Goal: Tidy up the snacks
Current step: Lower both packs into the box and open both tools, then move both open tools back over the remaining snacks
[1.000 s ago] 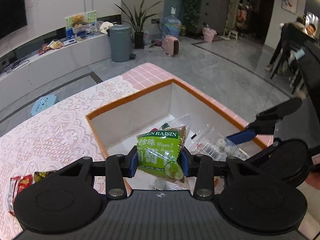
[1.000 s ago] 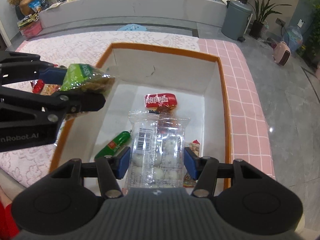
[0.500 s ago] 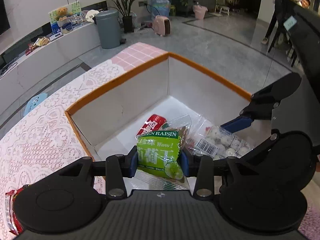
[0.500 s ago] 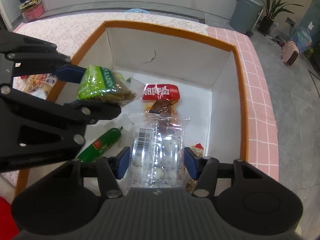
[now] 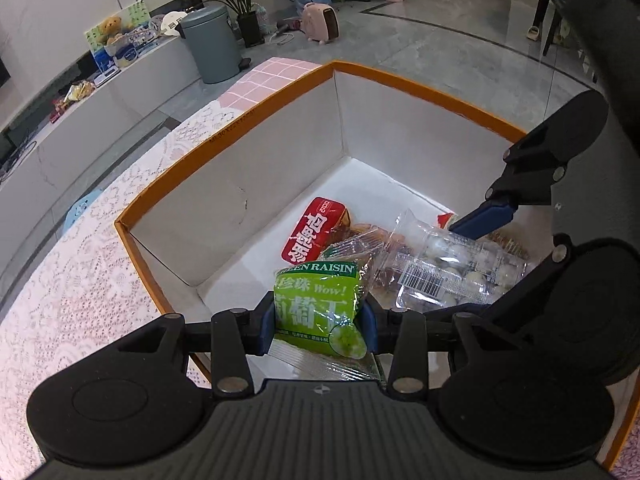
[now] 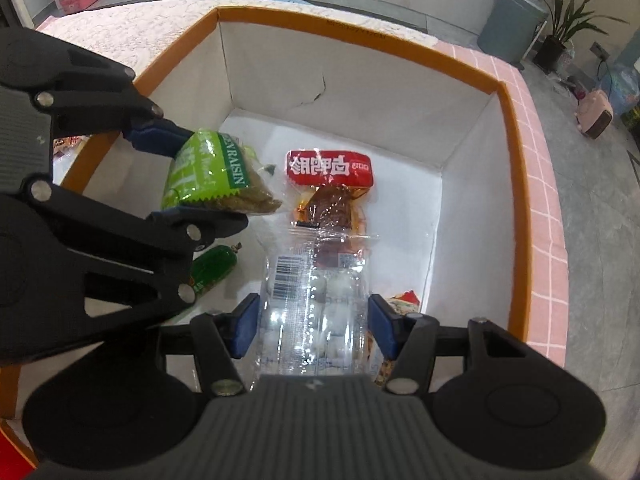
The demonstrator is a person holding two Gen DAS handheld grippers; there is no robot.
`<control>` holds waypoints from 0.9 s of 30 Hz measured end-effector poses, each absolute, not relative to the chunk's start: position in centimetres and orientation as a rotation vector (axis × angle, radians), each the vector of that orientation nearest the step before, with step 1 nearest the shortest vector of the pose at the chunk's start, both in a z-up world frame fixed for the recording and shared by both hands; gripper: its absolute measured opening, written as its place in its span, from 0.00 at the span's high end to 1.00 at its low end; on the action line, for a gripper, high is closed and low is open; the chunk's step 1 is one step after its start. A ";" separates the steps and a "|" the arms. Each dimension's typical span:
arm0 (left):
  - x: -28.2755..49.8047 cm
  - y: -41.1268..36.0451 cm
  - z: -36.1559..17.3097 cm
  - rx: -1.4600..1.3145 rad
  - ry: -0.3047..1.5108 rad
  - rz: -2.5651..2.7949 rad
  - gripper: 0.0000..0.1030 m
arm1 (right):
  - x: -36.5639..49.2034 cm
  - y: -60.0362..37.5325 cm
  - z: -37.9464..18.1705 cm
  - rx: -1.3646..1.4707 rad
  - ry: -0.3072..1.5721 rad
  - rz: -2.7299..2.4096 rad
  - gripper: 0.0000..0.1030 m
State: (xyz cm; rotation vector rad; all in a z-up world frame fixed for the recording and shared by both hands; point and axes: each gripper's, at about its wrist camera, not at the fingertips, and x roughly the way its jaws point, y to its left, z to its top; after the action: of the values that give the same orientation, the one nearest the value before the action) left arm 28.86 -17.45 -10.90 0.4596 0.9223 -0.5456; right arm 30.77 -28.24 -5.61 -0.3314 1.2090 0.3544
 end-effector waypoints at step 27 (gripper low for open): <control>26.8 -13.7 -5.9 0.320 0.874 -0.547 0.34 | 30.7 -27.4 -4.7 -0.355 1.259 0.310 0.26</control>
State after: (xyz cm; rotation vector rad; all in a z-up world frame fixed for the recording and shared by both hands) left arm 26.75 -13.75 -5.86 0.3205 0.8744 -0.5466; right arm 30.75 -27.38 -4.67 -0.3547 1.2593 0.3099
